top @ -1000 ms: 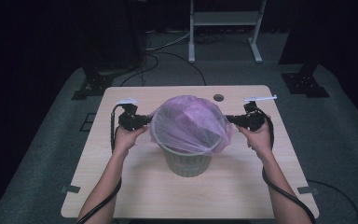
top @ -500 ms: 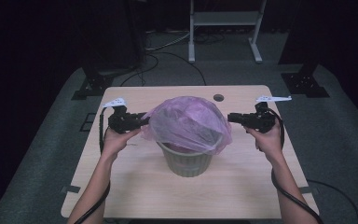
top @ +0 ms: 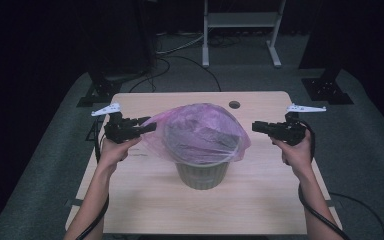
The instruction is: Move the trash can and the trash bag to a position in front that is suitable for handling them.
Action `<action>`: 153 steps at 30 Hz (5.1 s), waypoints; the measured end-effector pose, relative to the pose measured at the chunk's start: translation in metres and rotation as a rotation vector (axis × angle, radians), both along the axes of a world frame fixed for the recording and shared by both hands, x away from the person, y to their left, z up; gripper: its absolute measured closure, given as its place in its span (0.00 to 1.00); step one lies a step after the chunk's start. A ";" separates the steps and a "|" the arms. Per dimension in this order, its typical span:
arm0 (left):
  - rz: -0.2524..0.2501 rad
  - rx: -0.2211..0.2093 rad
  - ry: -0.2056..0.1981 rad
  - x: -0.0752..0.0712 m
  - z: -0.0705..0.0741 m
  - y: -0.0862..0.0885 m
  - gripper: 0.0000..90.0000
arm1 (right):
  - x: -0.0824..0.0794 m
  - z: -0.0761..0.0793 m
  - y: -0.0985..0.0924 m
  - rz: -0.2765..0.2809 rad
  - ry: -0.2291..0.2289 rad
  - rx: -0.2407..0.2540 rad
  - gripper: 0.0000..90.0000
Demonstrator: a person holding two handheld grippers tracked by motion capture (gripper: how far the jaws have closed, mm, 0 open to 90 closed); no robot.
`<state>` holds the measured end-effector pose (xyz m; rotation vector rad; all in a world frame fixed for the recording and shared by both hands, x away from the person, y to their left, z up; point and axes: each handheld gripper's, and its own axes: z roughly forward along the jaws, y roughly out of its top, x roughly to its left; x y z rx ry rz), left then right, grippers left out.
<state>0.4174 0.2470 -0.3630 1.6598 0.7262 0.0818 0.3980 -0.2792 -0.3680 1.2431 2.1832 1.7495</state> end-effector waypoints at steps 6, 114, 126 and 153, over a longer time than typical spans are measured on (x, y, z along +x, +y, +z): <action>-0.035 0.066 0.007 0.000 -0.002 -0.009 0.51 | -0.005 0.007 0.006 0.035 -0.044 0.017 0.81; -0.338 0.033 -0.157 -0.069 -0.015 -0.030 1.00 | -0.066 0.006 0.041 0.432 -0.110 -0.119 1.00; -0.361 0.073 -0.165 -0.076 -0.019 -0.032 1.00 | -0.072 -0.011 0.048 0.471 -0.056 -0.176 1.00; -0.284 0.152 -0.096 -0.081 -0.013 -0.054 0.60 | -0.073 0.001 0.056 0.438 -0.117 -0.195 0.84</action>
